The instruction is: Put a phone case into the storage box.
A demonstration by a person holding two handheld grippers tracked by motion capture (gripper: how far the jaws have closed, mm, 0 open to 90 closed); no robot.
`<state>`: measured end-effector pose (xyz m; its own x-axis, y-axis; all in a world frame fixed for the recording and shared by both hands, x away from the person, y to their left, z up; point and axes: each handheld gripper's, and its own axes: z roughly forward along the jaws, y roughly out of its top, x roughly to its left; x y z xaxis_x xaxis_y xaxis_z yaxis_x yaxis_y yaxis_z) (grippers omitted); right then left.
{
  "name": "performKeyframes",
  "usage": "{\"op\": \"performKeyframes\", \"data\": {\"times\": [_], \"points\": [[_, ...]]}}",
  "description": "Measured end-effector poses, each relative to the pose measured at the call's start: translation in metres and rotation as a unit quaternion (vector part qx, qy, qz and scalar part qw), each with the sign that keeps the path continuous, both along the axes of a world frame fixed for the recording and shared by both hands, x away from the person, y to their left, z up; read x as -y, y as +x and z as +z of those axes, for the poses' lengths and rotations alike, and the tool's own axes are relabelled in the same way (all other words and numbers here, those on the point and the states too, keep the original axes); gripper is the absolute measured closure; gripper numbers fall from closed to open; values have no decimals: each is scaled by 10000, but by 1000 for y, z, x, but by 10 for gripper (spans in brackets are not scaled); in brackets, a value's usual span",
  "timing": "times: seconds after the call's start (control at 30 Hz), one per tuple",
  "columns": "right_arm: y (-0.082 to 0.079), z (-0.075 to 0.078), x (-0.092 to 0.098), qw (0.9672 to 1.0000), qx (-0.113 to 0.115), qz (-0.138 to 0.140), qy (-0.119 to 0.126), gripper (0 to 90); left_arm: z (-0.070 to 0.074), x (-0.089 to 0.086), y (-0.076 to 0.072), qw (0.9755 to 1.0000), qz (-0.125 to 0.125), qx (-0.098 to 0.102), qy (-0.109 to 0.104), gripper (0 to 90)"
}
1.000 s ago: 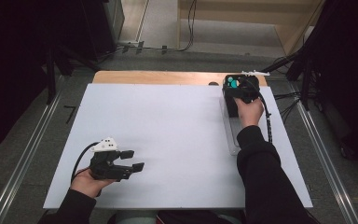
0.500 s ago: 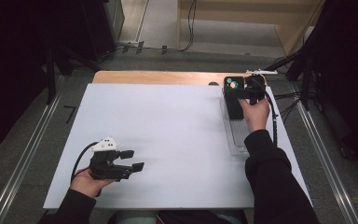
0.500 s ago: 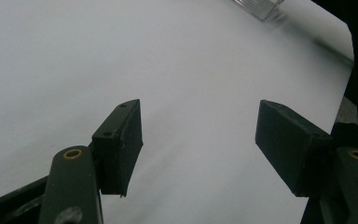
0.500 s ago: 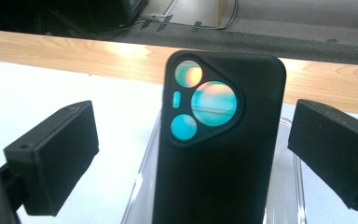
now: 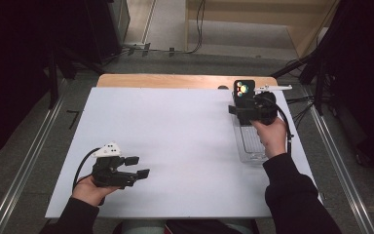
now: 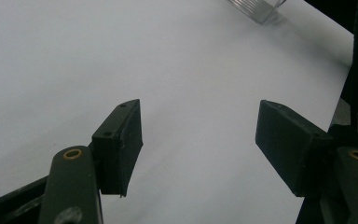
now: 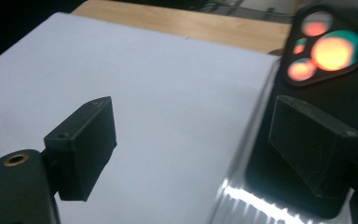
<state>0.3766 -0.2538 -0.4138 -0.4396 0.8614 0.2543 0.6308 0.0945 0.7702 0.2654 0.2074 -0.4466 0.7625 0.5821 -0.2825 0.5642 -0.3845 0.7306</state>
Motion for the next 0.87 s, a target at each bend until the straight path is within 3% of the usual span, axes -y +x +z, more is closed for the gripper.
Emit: {"op": "performKeyframes", "data": {"times": [0.07, 0.37, 0.53, 0.67, 0.73, 0.87], "points": [[-11, 0, -2, 9997, -13, 210, 82, 190, 0, -1, 0, 10000, 2, 4, 4, 324], [-62, -3, -9, 9958, -30, 865, 292, 277, -1, -5, 0, 10000, 8, -30, -15, 324], [-88, -8, -16, 9919, 36, 1261, 179, 291, -1, -6, -2, 10000, 9, -25, -34, 324], [-108, -20, -20, 9878, -101, 1548, 156, 292, -1, -6, -4, 10000, 1, -24, -64, 323], [-113, -27, -22, 9858, -202, 1660, 139, 291, -1, -6, -4, 10000, -4, -2, -54, 323], [-119, -35, -26, 9835, -188, 1798, 50, 290, 0, -5, -5, 10000, -12, 7, -93, 304]]}}
